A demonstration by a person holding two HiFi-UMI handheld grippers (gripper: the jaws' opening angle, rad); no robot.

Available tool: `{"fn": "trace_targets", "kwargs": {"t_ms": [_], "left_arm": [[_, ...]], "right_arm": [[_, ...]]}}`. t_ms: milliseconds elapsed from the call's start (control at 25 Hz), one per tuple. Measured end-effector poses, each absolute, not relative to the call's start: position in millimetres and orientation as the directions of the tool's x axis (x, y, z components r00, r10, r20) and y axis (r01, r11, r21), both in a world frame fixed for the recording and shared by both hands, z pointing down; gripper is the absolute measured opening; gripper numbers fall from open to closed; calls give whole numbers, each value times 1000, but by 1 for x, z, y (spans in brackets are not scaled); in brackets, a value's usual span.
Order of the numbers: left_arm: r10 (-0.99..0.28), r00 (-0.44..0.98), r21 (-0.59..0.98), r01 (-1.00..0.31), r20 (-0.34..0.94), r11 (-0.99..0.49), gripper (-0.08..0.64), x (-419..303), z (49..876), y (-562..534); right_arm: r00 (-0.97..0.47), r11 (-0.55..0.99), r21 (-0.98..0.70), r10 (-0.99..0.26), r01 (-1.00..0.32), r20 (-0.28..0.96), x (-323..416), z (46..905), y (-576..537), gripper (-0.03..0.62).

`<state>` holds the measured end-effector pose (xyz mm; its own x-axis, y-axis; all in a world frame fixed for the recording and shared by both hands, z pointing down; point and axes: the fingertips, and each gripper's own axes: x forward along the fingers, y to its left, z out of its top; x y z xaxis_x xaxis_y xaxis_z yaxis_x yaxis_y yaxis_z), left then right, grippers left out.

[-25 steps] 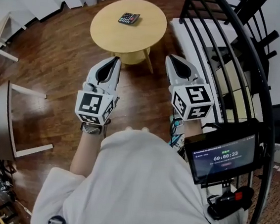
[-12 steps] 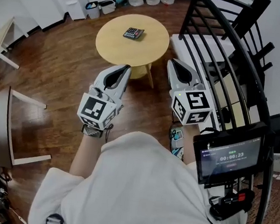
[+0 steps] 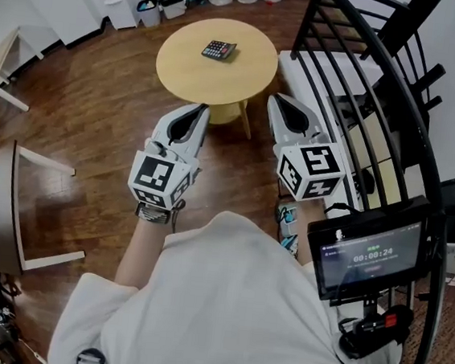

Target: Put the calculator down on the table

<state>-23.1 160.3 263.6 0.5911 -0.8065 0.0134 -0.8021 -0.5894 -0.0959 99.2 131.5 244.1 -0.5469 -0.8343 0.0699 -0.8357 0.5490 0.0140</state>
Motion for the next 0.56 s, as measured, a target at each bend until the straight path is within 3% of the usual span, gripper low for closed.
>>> {"fn": "trace_targets", "kwargs": {"t_ms": [560], "left_arm": [[-876, 482, -75, -874, -16, -480, 3, -46, 258, 151]], "right_arm": [[-559, 562, 28, -826, -827, 69, 90, 243, 130, 2]]}}
